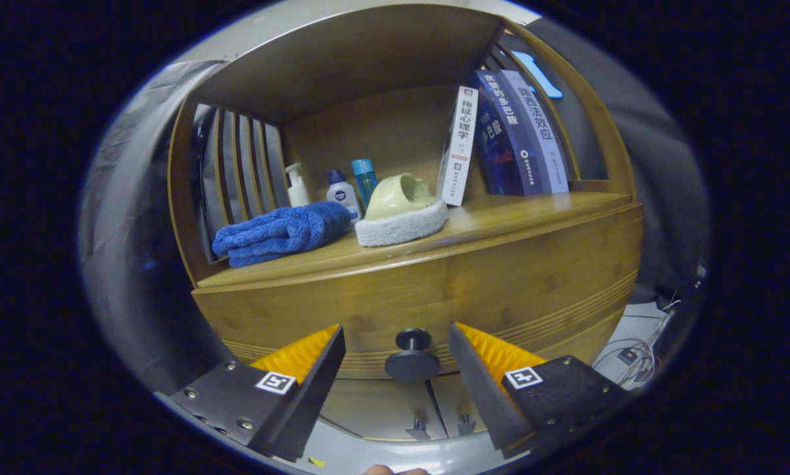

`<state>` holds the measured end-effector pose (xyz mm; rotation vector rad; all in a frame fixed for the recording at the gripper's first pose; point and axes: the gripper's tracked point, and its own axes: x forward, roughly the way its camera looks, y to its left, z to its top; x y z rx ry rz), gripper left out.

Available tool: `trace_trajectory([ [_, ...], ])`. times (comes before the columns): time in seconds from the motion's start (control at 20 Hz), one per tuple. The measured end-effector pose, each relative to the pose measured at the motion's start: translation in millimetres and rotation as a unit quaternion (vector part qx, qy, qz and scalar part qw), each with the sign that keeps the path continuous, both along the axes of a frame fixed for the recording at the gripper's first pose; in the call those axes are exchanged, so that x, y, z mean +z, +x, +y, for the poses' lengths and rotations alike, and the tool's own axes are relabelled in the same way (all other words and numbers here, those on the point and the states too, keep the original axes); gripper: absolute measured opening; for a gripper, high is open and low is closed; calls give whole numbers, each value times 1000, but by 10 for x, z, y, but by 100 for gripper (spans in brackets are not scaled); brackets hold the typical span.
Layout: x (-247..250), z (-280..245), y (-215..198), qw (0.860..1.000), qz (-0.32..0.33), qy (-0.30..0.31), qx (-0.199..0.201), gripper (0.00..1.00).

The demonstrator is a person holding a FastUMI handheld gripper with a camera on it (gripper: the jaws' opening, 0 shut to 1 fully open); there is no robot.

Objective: Pull open the drawer, take out the items inside it, and place them on the countertop above the cabinet.

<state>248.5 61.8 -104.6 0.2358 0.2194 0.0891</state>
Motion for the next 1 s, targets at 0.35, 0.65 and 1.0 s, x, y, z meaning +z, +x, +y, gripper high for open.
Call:
trace_trajectory([
  [0.35, 202, 29, -91, 1000, -23, 2, -2, 99],
  [0.65, 302, -110, -365, 999, 0, -37, -12, 99],
  [1.0, 690, -401, -700, 994, 22, -108, -8, 100],
])
